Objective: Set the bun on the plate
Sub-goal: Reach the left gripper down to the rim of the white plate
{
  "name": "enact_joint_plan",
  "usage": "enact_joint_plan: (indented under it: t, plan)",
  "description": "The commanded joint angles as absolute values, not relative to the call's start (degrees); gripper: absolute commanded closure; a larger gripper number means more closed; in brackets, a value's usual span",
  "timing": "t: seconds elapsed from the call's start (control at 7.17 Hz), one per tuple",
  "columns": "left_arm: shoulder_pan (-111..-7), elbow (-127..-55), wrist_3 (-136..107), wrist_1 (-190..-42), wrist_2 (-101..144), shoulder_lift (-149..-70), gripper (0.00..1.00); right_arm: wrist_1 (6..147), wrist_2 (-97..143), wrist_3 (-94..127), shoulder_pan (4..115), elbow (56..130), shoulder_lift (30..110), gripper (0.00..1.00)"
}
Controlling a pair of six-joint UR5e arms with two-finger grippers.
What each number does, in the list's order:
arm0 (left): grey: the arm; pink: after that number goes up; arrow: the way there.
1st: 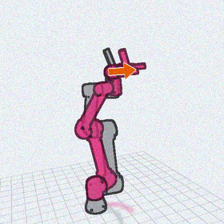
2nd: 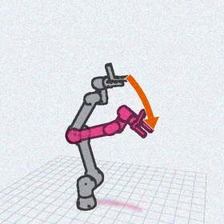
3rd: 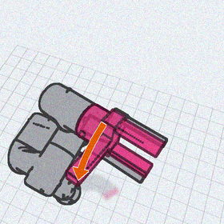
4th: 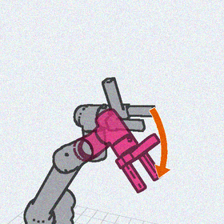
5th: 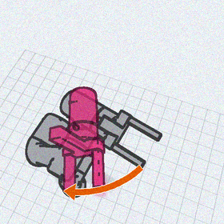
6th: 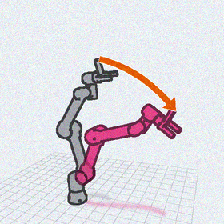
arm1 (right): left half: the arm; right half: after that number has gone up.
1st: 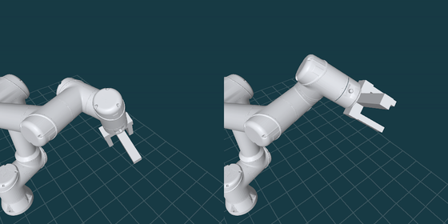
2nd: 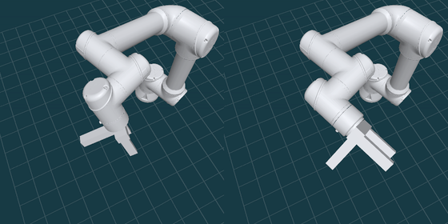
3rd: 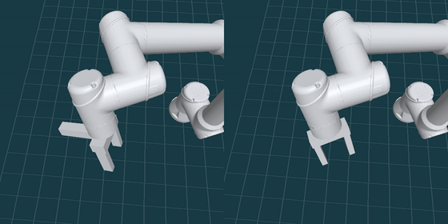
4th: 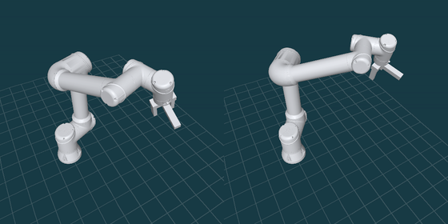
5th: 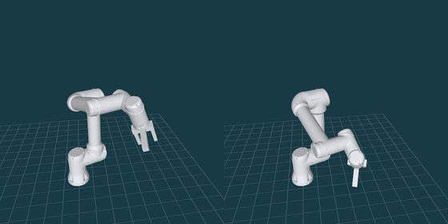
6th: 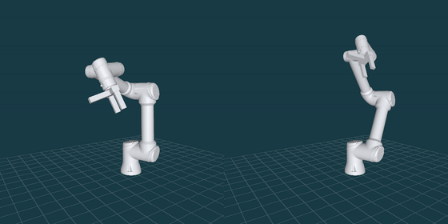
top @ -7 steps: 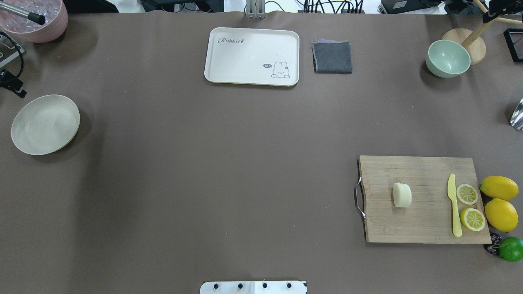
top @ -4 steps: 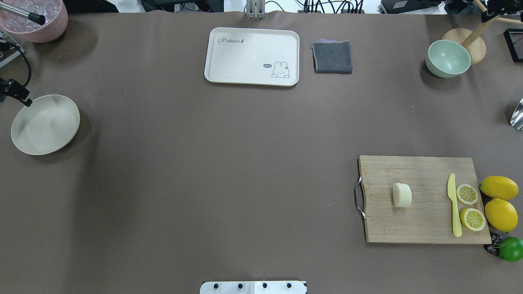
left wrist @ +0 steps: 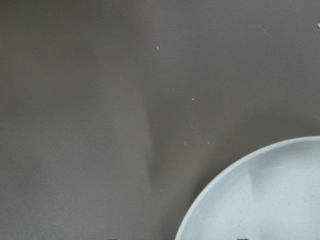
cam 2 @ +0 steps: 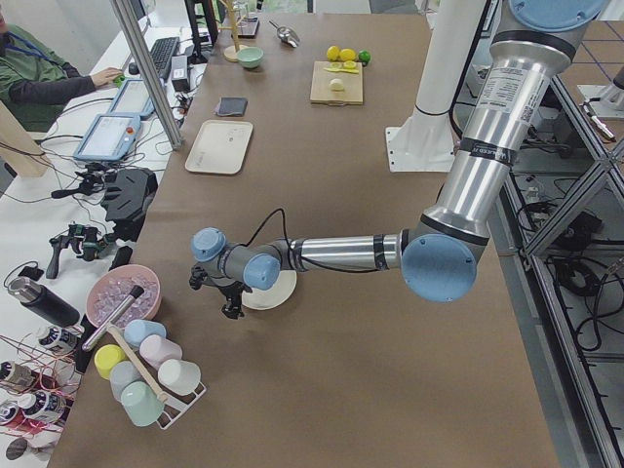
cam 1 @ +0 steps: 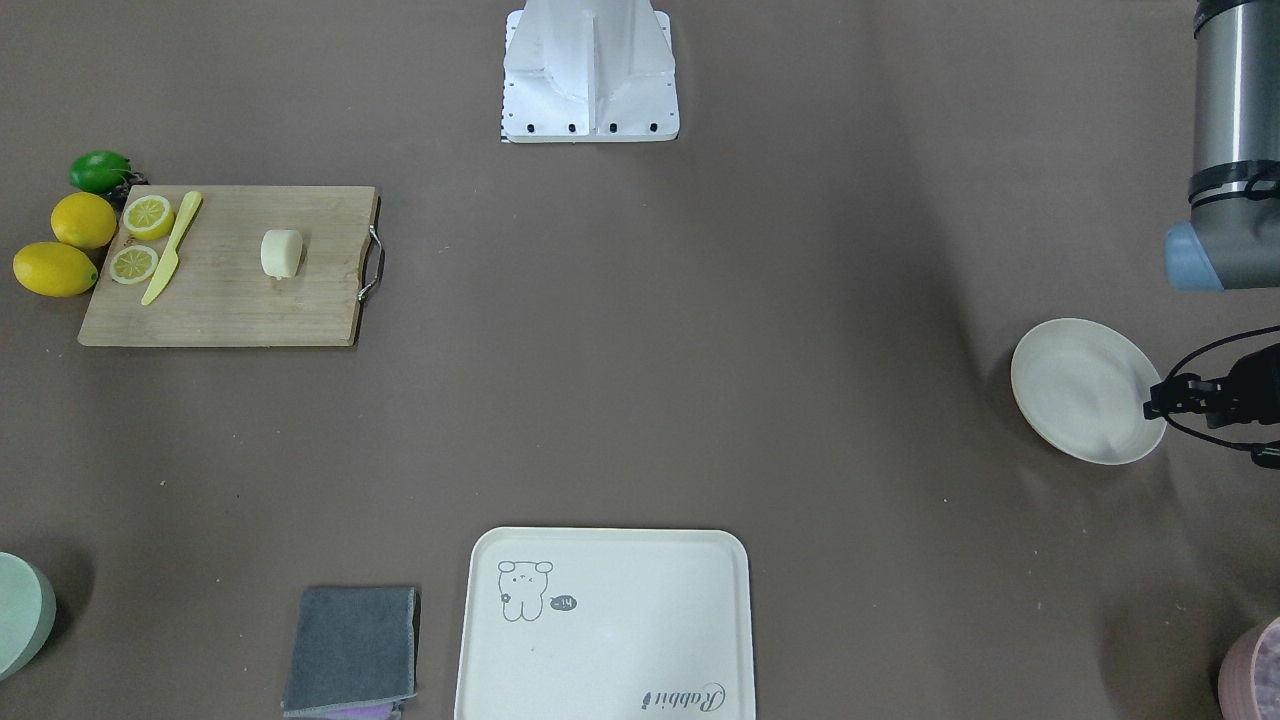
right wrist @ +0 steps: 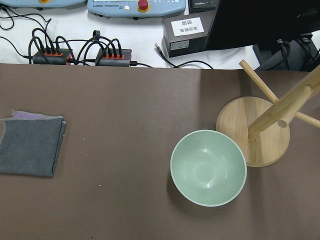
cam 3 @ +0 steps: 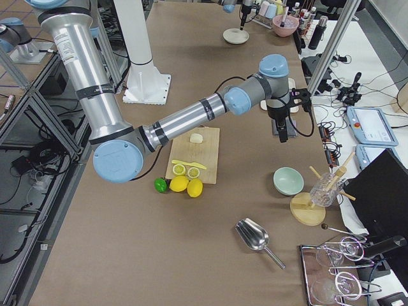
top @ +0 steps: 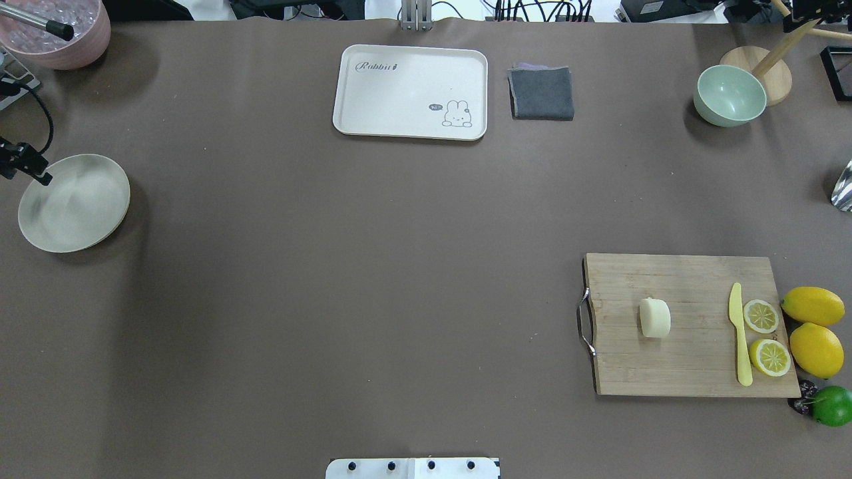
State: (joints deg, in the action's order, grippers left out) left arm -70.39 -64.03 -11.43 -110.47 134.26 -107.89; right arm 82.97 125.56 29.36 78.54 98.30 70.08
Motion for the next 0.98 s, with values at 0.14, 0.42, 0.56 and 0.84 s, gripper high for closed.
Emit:
enact_joint_plan:
  t: [0.14,0.42,0.56,0.84]
  plan:
    - [-69.79,-63.02,-11.51,-111.09,134.3,-107.93,0.42,82.97,125.07,29.36,78.31,98.26,69.52,0.0]
    - [-69.61,-62.93,-11.51,-111.18,134.3,-107.93,0.84,83.06,124.98,29.44,78.31,98.35,68.65,0.0]
    - [-69.26,-63.02,-11.51,-112.31,134.21,-107.93,1.0,83.06,124.63,29.44,78.31,98.44,68.56,0.0]
    - [-69.17,-63.72,-11.69,-112.85,134.38,-108.19,1.0,83.49,123.67,29.44,78.48,98.52,67.42,0.0]
